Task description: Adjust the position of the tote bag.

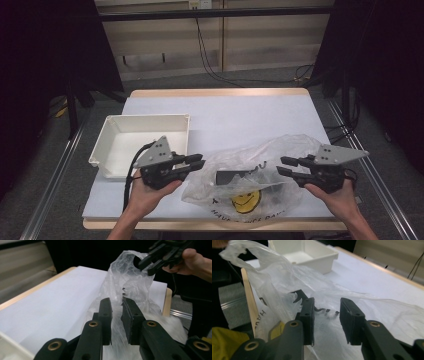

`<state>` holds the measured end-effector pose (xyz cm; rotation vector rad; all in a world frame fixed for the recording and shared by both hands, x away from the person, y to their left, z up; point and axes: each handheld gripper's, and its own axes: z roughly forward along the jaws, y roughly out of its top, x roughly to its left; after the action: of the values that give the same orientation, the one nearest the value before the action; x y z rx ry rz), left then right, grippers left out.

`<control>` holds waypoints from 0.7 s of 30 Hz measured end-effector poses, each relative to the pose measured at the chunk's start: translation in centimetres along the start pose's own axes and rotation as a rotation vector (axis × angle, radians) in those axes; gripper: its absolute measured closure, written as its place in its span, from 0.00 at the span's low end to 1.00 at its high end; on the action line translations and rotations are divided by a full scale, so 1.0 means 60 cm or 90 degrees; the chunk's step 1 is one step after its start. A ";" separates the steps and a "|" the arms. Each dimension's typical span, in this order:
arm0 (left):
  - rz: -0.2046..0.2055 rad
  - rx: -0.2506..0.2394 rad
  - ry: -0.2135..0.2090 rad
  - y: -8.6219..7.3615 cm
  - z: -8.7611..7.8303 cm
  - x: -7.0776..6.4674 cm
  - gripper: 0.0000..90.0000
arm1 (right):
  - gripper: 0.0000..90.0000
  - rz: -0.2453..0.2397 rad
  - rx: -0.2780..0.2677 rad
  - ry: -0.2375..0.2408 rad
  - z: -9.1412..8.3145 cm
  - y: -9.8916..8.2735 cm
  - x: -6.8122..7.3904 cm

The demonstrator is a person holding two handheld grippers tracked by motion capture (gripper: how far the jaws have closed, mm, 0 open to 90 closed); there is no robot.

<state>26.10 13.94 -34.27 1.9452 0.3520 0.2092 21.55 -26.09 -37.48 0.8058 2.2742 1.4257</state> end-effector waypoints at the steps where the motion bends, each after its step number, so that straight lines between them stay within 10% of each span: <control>1: 0.008 -0.006 0.005 0.006 0.009 0.002 0.87 | 0.70 0.003 0.013 0.007 0.009 0.001 -0.005; 5: 0.015 0.004 -0.023 0.025 0.047 0.005 0.89 | 0.65 0.004 0.057 0.008 0.043 -0.003 -0.017; 11: 0.044 0.097 -0.084 0.011 0.116 -0.011 0.89 | 0.54 0.019 0.083 0.013 0.073 -0.020 -0.022; 16: 0.042 0.179 -0.065 -0.031 0.144 -0.005 0.89 | 0.46 0.027 0.100 0.013 0.082 -0.036 -0.032; 21: 0.022 0.198 -0.042 -0.051 0.138 0.017 0.88 | 0.43 0.035 0.121 0.021 0.095 -0.046 -0.036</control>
<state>29.15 8.21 -40.35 2.2598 0.3228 0.1172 25.63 -24.36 -42.47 0.9145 2.4586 1.2675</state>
